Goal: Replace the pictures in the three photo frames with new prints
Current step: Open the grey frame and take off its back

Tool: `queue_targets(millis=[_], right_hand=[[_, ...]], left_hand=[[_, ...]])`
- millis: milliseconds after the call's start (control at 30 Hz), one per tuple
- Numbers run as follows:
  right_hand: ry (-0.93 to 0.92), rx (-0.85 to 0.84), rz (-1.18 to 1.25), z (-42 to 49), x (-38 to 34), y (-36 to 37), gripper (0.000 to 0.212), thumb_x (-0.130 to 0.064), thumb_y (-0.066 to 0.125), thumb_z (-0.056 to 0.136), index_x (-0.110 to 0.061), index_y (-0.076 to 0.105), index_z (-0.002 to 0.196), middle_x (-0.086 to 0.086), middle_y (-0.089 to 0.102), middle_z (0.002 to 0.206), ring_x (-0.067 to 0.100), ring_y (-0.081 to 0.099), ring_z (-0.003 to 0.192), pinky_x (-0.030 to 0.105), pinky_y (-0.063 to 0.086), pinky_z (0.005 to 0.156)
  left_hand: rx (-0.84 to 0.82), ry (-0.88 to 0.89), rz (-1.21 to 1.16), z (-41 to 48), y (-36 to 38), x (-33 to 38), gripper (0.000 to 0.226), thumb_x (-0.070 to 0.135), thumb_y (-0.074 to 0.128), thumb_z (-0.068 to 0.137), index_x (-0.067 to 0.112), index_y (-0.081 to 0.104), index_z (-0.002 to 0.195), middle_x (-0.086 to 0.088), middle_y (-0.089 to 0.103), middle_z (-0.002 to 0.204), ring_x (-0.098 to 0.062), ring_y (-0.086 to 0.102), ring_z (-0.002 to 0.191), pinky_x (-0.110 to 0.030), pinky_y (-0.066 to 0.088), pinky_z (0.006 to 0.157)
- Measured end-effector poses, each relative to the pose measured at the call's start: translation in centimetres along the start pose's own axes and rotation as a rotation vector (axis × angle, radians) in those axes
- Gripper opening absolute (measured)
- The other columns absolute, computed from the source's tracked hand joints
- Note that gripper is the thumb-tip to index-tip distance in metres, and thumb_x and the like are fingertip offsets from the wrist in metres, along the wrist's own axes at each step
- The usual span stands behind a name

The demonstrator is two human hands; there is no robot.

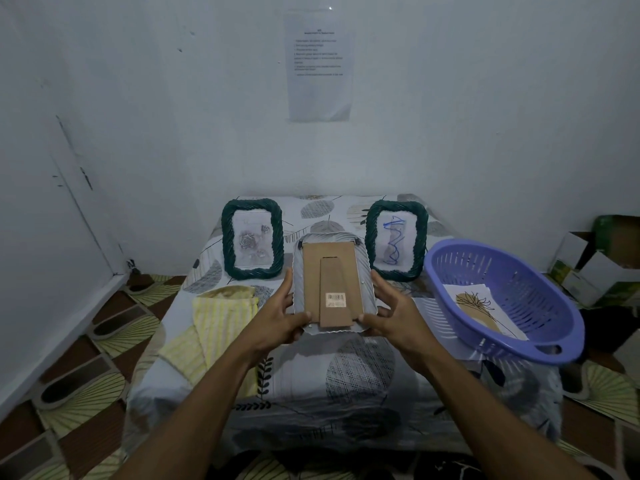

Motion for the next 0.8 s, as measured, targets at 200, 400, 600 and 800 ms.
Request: queue_targets(millis=[200, 400, 600, 800], right_hand=[[-0.002, 0.055, 0.032, -0.12, -0.18, 0.01, 0.086, 0.012, 0.062, 0.080, -0.034, 0.034, 0.147, 0.000, 0.047, 0.139, 0.028, 0.062, 0.113, 0.049, 0.060, 0.076], [0.001, 0.066, 0.055, -0.56, -0.47, 0.08, 0.078, 0.013, 0.055, 0.086, -0.029, 0.032, 0.149, -0.003, 0.046, 0.139, 0.029, 0.065, 0.108, 0.038, 0.059, 0.067], [0.020, 0.098, 0.072, -0.81, -0.40, -0.19, 0.077, 0.014, 0.052, 0.085, -0.026, 0.036, 0.148, -0.004, 0.058, 0.135, 0.022, 0.071, 0.096, 0.046, 0.060, 0.070], [0.104, 0.132, 0.169, -0.95, -0.38, -0.40, 0.068, 0.011, 0.042, 0.090, -0.029, 0.042, 0.144, -0.009, 0.063, 0.129, 0.023, 0.069, 0.100, 0.056, 0.058, 0.076]], left_hand=[[0.004, -0.004, -0.033, 0.28, 0.10, -0.34, 0.087, 0.004, 0.056, 0.094, 0.045, 0.002, 0.150, -0.007, 0.059, 0.124, -0.013, 0.041, 0.053, -0.025, 0.034, 0.048], [-0.012, -0.023, -0.036, 0.57, 0.21, -0.50, 0.086, 0.005, 0.054, 0.095, 0.048, 0.003, 0.149, -0.005, 0.058, 0.129, -0.013, 0.040, 0.054, -0.026, 0.033, 0.049], [-0.020, -0.064, -0.040, 0.79, 0.61, -0.62, 0.085, 0.002, 0.050, 0.096, 0.046, 0.001, 0.149, -0.011, 0.045, 0.142, -0.011, 0.040, 0.052, -0.025, 0.032, 0.049], [-0.014, -0.100, -0.092, 0.86, 0.96, -0.84, 0.078, 0.000, 0.041, 0.097, 0.047, 0.008, 0.149, -0.013, 0.055, 0.130, -0.012, 0.041, 0.048, -0.025, 0.029, 0.046]])
Point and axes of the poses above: each hand's wrist, its own z-axis towards the middle knuckle, its own y-axis out of the palm, x = y × z, the point moved 3 cm from there along z, towards the middle knuckle
